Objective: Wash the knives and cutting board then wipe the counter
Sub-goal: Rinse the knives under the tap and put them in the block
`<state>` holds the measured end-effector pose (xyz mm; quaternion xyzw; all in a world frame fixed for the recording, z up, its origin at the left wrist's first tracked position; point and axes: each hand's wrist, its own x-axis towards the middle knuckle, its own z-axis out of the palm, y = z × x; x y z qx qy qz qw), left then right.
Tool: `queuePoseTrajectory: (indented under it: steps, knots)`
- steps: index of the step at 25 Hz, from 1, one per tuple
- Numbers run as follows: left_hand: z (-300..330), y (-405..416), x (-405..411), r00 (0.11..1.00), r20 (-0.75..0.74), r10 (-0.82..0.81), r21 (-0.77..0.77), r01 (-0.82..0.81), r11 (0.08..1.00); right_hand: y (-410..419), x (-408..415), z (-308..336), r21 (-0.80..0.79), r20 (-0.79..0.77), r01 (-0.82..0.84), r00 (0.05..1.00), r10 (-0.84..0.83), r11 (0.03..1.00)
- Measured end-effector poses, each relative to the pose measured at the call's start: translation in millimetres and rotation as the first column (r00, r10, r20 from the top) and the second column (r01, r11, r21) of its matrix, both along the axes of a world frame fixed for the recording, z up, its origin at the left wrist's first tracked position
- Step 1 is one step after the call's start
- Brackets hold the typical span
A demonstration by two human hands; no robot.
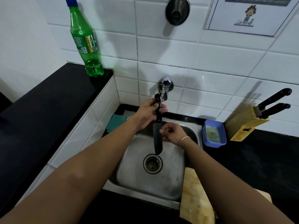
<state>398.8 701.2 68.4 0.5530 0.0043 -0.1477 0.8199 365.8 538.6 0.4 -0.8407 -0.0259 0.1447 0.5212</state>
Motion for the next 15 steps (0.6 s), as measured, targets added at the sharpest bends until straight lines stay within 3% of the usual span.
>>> queuePoseTrajectory:
  steps: [2,9,15]
  knots:
    - [-1,2,-5,0.996,0.012,-0.091,0.000,0.091,0.996,6,6,9,0.143,0.010,0.048,0.999,-0.050,0.989]
    - [7,12,-18,0.967,0.109,-0.229,0.024,0.228,0.973,12,7,9,0.100,0.139,-0.016,0.990,0.002,0.995]
    - [17,16,-14,0.963,0.133,-0.232,0.099,0.220,0.970,12,9,12,0.222,0.102,0.041,0.993,-0.065,0.974]
